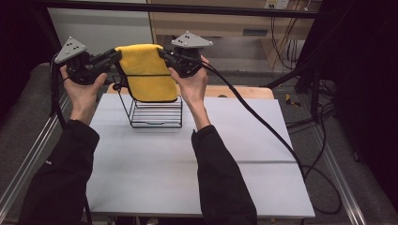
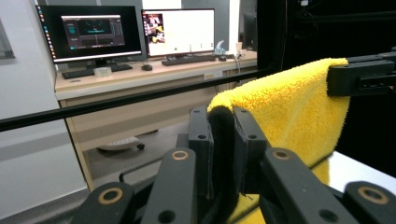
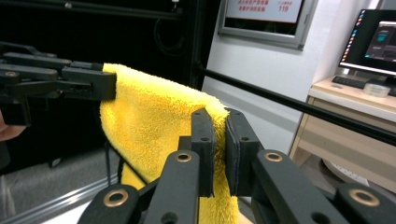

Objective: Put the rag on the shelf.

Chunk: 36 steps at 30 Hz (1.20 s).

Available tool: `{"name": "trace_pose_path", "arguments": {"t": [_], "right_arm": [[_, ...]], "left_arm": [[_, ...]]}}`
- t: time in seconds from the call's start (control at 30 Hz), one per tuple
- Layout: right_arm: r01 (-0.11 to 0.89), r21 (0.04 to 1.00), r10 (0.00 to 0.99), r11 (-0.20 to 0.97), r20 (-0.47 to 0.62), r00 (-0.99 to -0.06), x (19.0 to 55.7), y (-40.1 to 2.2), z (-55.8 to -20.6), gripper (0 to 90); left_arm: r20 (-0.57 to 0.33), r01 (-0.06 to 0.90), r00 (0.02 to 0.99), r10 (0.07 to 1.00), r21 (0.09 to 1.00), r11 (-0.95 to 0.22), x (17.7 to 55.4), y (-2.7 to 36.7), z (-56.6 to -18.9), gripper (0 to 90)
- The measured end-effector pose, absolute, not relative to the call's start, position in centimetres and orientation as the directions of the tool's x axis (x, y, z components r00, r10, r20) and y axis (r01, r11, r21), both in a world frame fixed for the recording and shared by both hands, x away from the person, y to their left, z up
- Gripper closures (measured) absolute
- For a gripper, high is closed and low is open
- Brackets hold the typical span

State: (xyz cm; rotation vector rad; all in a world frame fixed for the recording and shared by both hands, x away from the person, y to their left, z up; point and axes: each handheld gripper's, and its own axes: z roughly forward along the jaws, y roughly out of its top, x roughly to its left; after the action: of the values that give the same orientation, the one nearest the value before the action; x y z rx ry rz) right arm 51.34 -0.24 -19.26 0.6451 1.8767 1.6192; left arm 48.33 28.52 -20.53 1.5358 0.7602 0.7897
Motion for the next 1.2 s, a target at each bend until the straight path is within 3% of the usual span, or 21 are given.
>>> {"name": "trace_pose_path", "arguments": {"t": [0.83,1.2], "right_arm": [[0.086,0.953,0.634,0.289,-0.123,-0.764,47.4,-0.2,-22.6,81.5],[0.138,0.922,0.606,0.362,-0.120,-0.786,47.4,-0.2,-25.0,75.6]], "left_arm": [[0.070,0.148,0.583,0.810,0.971,-0.190,44.7,28.5,-24.5,76.6],[0.085,0.184,0.578,0.811,0.955,-0.231,44.7,28.0,-26.4,71.2]]}}
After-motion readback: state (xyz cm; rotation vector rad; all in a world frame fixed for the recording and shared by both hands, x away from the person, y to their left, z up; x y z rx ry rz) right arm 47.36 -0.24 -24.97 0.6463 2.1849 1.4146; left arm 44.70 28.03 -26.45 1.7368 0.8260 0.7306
